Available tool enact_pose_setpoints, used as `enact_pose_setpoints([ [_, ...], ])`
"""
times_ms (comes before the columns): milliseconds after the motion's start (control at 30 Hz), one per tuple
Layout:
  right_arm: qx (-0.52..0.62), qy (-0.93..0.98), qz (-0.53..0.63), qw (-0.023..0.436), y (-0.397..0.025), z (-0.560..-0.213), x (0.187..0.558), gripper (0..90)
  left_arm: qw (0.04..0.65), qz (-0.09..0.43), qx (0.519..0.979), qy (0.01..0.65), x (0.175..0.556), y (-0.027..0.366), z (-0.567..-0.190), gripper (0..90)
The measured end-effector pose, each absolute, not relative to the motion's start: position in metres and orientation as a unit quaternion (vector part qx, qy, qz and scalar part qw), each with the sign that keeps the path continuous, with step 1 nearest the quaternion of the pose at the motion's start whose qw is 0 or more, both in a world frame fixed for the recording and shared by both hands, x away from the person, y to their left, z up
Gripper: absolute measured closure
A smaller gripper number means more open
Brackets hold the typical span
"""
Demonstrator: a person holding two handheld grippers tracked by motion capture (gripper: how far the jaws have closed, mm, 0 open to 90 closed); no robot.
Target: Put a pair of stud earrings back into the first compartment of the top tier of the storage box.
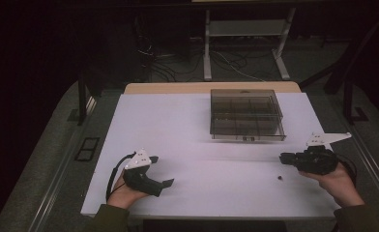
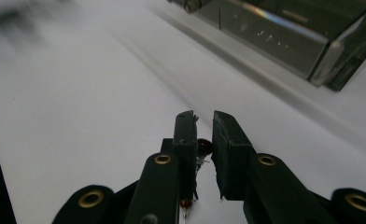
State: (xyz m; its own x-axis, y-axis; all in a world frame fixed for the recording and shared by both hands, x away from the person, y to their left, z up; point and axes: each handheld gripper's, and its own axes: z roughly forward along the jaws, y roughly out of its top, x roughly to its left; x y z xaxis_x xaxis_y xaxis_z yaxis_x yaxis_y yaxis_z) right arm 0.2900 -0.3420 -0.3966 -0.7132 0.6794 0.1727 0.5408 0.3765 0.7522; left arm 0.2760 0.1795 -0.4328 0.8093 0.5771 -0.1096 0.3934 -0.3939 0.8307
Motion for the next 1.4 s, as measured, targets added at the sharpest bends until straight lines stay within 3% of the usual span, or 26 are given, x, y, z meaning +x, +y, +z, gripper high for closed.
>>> enact_pose_setpoints([
  [1400, 0.322, 0.827, 0.454, 0.078, -0.301, -0.351, 0.339, 78.6, 0.475, 0.101, 0.824, 0.293, 0.274, 0.180, -0.430, 0.0],
])
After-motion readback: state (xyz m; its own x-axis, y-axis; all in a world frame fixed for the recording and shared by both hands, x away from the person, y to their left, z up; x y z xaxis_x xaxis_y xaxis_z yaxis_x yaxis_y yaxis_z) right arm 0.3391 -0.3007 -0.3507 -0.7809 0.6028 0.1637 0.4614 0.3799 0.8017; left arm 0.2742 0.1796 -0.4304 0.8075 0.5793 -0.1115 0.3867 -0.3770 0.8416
